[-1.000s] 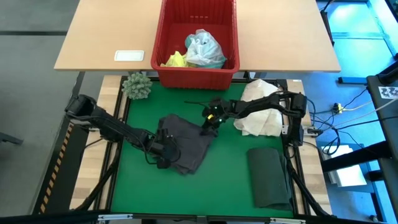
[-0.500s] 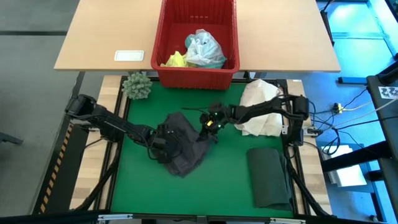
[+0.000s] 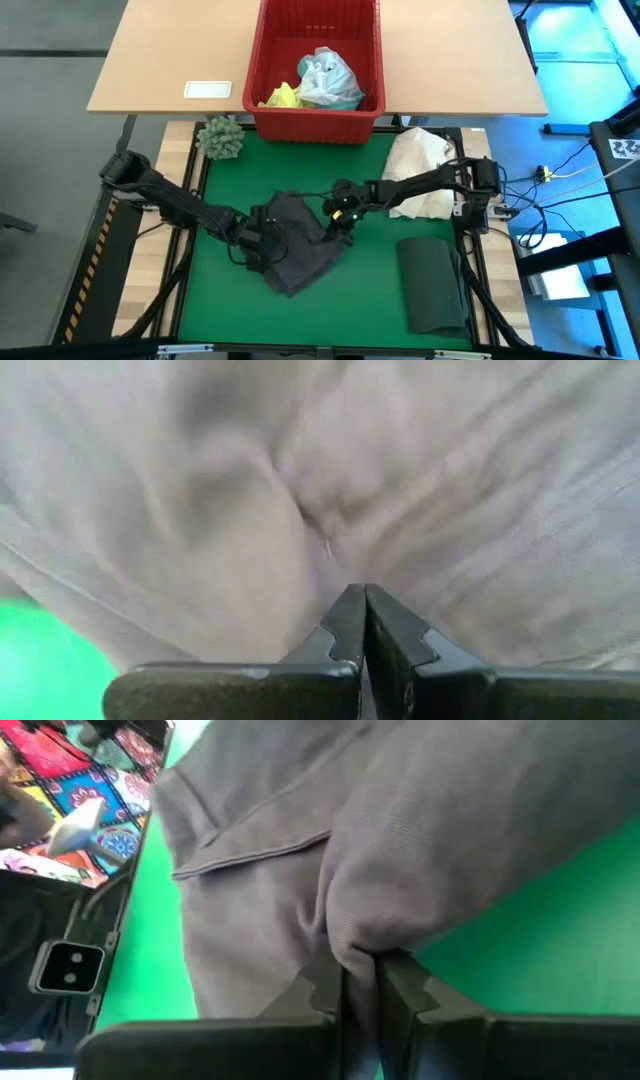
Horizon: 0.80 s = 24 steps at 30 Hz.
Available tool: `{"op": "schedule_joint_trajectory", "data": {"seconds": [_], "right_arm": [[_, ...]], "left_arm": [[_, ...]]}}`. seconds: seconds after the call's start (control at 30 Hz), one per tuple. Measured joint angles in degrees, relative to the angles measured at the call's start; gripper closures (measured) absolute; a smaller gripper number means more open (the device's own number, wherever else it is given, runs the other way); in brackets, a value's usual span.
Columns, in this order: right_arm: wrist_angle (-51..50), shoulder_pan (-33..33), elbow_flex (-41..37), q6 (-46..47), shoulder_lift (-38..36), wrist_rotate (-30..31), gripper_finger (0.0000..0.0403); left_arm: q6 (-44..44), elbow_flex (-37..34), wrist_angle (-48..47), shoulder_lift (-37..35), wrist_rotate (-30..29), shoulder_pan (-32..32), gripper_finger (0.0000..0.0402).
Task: Fold Laundry from Bin
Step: Fold the gray short
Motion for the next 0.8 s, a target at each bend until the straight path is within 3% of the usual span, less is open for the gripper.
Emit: {"op": "schedule_joint_trajectory", "data": {"seconds": [0.23, 0.53, 0.8], "right_arm": [[-1.2, 1.4, 0.0, 0.1, 0.0, 1.6, 0.0379], [-6.9, 3.3, 0.0, -5.0, -1.5, 2.0, 0.0379], [-13.0, 5.1, -0.1, -5.5, -7.2, 10.5, 0.0379]], "left_arm": [[2.3, 3.0, -0.8, -5.9, -5.5, -1.9, 0.0391], [7.8, 3.0, -1.4, -7.6, -7.7, 0.8, 0.0302], [14.9, 0.4, 4.2, -7.6, 4.4, 13.3, 0.0243]]}}
